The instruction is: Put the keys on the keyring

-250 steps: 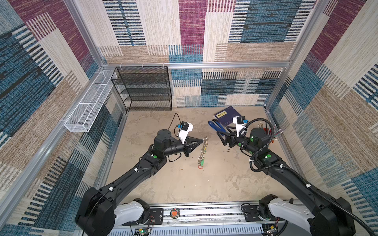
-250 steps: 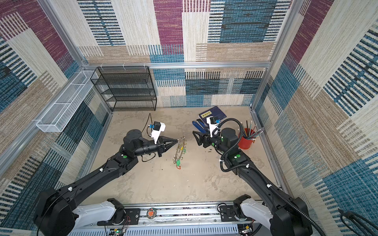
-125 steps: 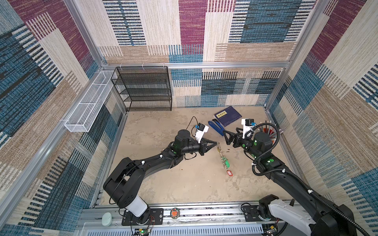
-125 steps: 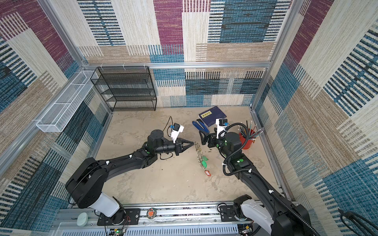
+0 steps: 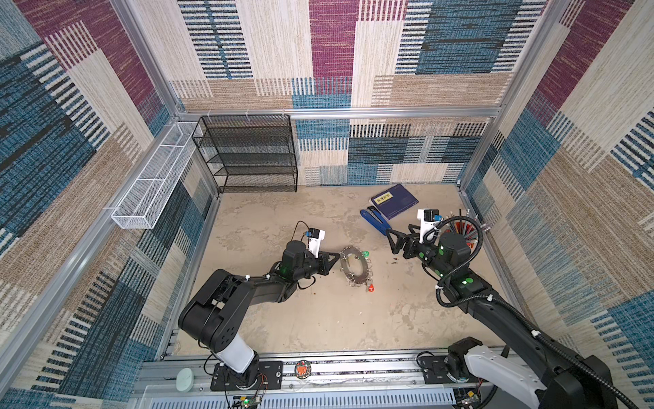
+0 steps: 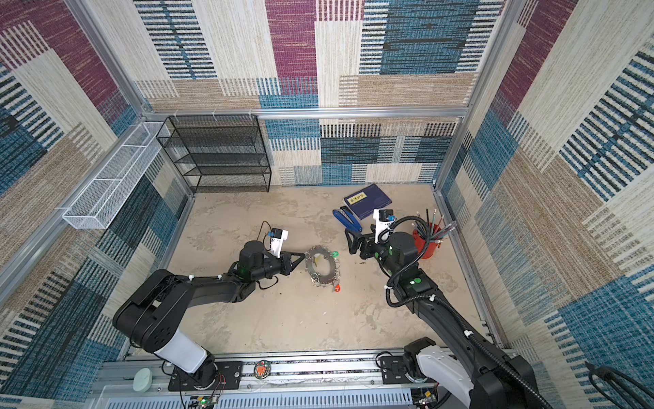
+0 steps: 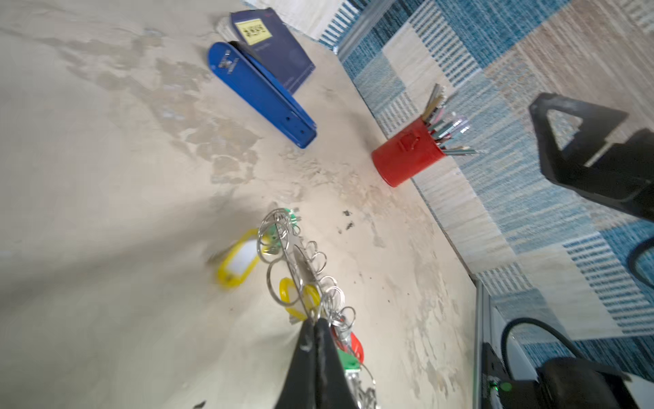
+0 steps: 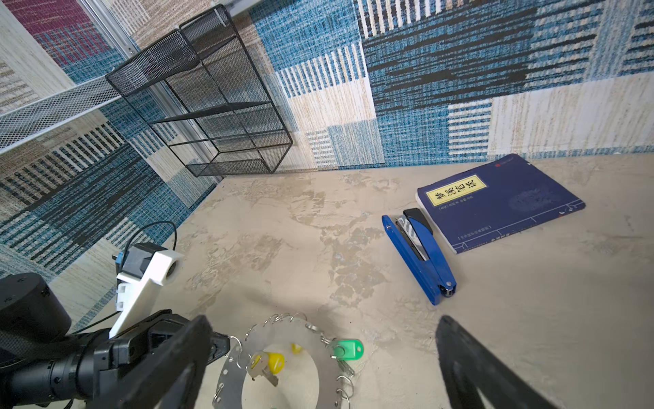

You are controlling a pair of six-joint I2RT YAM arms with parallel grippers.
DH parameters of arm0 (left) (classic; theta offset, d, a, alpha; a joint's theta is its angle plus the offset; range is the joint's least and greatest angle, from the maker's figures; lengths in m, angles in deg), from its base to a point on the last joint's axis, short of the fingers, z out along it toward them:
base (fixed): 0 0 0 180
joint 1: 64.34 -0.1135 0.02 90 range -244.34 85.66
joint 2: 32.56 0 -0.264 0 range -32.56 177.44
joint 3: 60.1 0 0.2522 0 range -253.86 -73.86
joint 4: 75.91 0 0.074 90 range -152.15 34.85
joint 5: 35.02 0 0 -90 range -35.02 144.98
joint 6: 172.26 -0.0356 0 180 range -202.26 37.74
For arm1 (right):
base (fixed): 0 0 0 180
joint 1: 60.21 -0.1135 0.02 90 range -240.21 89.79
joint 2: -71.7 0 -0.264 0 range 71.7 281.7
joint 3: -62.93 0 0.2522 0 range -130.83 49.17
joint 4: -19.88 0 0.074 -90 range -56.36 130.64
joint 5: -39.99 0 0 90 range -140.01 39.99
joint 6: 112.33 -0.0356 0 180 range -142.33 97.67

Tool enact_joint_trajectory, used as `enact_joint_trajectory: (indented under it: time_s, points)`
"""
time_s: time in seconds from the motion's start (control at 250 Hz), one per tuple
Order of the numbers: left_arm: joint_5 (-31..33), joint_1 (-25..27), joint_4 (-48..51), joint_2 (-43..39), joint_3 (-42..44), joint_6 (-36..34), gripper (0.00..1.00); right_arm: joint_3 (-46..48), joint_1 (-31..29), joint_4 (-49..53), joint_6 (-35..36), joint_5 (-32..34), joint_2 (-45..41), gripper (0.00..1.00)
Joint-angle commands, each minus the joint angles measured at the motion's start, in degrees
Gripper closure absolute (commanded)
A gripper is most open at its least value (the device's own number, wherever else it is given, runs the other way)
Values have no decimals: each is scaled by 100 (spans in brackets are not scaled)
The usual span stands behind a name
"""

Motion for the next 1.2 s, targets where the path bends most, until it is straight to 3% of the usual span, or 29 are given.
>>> enact_joint_trajectory:
  time_s: [0.0, 0.1, 0.22, 0.42, 0.536, 0.672, 0.756, 0.832, 0.968, 1.08, 1.152, 1.196]
  points:
    - [388, -104, -143, -184, 85, 166, 77, 16, 10, -197, -101, 44, 9, 0]
    - [889, -152, 379, -605, 101, 141, 58, 39, 16, -226, -144, 75, -18, 0]
    - [1930, -235, 1535, -1415, 32, 36, 38, 9, 41, -215, -146, 210, -22, 0]
    - [4154, -557, 3597, -2874, -340, -327, 0, 29, 102, 9, -227, 1861, -20, 0]
    - [5496, -747, 4043, -3286, -418, -524, 1, 609, 219, -719, -169, 2813, -151, 0]
    - [6327, -892, 3710, -3199, -130, -1328, 1, 1790, 234, -2615, 303, 3992, 37, 0]
    - [6753, -1059, 3909, -2920, -189, -1563, 1, 2557, 258, -4225, 725, 4400, 181, 0]
    - [7029, -1226, 3942, -2639, -245, -1612, 1, 2645, 326, -4452, 899, 4318, 181, 0]
    - [7394, -1414, 2468, -2006, 197, -2062, 1, 2355, 394, -4225, 1435, 4547, 528, 0]
    - [7451, -1515, 1671, -1167, 320, -2341, 1, 2451, 693, -4409, 1414, 4462, 965, 0]
    - [7197, -1450, 892, -925, 393, -3299, 1, 2714, 941, -4997, 1206, 4475, 1404, 0]
    - [7068, -1454, -207, -771, 736, -3618, 1, 2682, 985, -5047, 1245, 4304, 1451, 0]
